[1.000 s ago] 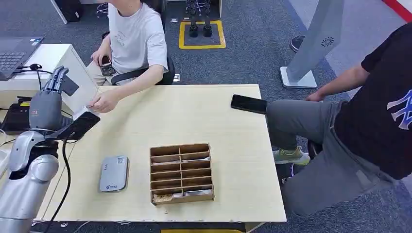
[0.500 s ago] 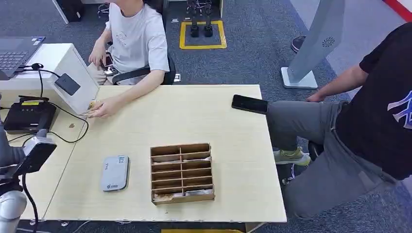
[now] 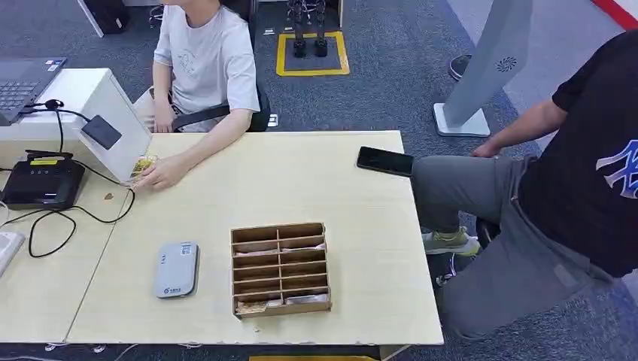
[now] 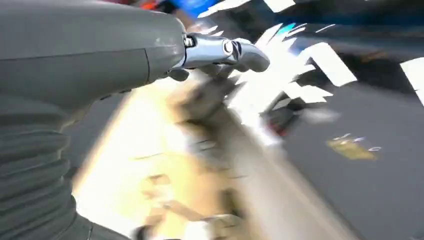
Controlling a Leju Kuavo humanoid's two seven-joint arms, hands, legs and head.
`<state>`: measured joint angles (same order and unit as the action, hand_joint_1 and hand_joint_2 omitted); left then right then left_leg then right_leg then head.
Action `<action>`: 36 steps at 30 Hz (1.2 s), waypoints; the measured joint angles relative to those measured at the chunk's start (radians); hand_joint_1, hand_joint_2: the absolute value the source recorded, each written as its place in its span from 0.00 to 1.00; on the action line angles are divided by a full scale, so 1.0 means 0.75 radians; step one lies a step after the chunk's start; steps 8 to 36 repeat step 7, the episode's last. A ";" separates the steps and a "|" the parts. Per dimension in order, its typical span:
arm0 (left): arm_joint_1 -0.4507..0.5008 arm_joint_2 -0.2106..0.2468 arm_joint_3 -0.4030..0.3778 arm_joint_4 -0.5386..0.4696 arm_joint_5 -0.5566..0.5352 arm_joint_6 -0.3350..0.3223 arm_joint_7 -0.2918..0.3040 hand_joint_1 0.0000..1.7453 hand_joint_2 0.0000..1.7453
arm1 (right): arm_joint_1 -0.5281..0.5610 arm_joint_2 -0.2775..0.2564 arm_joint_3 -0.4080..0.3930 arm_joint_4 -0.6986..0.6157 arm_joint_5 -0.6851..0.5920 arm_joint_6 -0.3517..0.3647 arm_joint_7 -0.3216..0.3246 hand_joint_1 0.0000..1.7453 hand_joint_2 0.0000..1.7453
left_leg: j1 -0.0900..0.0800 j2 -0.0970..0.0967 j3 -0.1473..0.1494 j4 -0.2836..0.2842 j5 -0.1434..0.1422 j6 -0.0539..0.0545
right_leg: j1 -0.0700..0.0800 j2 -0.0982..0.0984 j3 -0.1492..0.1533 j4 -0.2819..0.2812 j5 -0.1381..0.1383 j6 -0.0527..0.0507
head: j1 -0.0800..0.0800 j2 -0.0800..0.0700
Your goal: Pass the card to the sensor for recognition and then transmit it.
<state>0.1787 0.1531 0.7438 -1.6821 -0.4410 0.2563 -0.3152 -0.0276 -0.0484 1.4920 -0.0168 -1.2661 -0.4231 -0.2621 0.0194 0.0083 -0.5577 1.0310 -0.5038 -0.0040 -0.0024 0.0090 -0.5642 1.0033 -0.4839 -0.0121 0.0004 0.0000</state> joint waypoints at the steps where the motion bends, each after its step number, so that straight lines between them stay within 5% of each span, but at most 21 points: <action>1: -0.022 -0.044 0.110 0.045 0.013 -0.072 0.024 0.00 1.00 | 0.002 0.000 -0.006 0.001 -0.003 0.001 0.000 0.00 0.00 | 0.000 0.000 0.000 0.000 0.000 0.000 | 0.000 0.000 0.000 0.000 0.000 0.000 | -0.001 0.000; 4: -0.090 -0.182 0.418 0.190 0.027 -0.150 0.080 0.00 1.00 | 0.010 0.000 -0.020 0.005 -0.011 0.010 -0.001 0.00 0.00 | 0.000 0.000 0.001 0.000 0.000 0.000 | 0.000 -0.001 0.001 0.000 0.000 0.000 | -0.001 0.000; 7: -0.134 -0.274 0.604 0.286 0.005 -0.161 0.081 0.00 1.00 | 0.011 0.000 -0.023 0.008 -0.011 0.013 -0.003 0.00 0.00 | 0.000 -0.004 0.001 0.000 0.000 0.000 | 0.000 -0.006 0.001 0.000 0.000 0.000 | 0.001 0.000; 36: -0.134 -0.274 0.604 0.286 0.005 -0.161 0.081 0.00 1.00 | 0.011 0.000 -0.023 0.008 -0.011 0.013 -0.003 0.00 0.00 | 0.000 -0.004 0.001 0.000 0.000 0.000 | 0.000 -0.006 0.001 0.000 0.000 0.000 | 0.001 0.000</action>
